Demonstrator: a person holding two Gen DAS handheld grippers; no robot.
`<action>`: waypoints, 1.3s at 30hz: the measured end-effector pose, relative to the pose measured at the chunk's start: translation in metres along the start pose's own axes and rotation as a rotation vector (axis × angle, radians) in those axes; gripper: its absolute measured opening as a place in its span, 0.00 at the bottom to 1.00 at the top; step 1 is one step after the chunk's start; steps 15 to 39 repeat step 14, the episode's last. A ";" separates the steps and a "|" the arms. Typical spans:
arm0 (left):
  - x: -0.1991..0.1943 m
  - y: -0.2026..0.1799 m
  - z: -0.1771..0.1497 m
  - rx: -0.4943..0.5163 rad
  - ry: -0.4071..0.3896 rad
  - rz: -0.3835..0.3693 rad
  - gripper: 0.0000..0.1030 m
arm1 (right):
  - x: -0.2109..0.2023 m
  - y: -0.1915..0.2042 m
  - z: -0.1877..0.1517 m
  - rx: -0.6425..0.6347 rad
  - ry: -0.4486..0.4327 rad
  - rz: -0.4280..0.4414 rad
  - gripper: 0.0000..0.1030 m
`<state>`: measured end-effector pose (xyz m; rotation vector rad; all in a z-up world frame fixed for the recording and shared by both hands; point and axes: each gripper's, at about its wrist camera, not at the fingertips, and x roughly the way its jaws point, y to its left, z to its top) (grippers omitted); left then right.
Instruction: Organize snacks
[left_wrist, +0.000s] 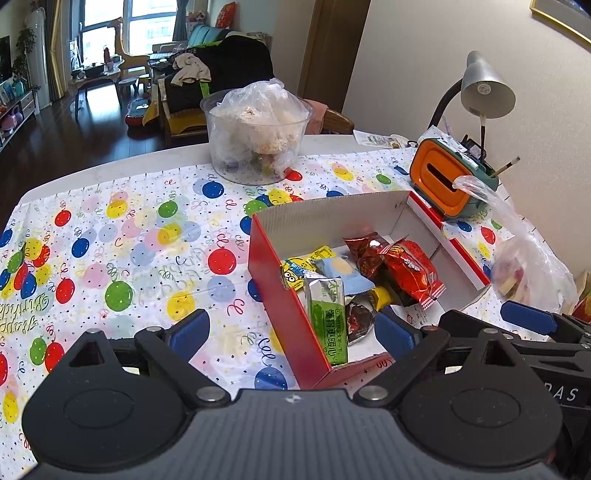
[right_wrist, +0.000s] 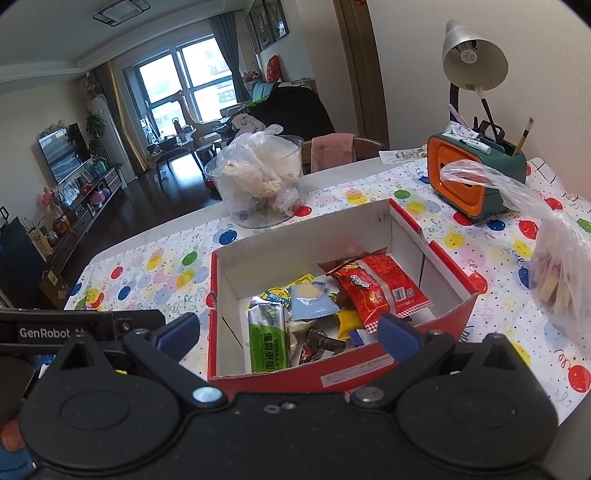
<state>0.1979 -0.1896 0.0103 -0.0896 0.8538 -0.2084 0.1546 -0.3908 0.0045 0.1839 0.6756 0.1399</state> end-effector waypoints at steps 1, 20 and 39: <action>0.000 0.000 0.000 -0.001 0.001 0.000 0.94 | 0.000 0.000 0.000 0.001 0.001 0.001 1.00; -0.003 0.012 -0.002 -0.003 0.004 0.000 0.94 | 0.004 0.011 -0.002 -0.013 0.005 0.006 1.00; -0.003 0.012 -0.002 -0.003 0.004 0.000 0.94 | 0.004 0.011 -0.002 -0.013 0.005 0.006 1.00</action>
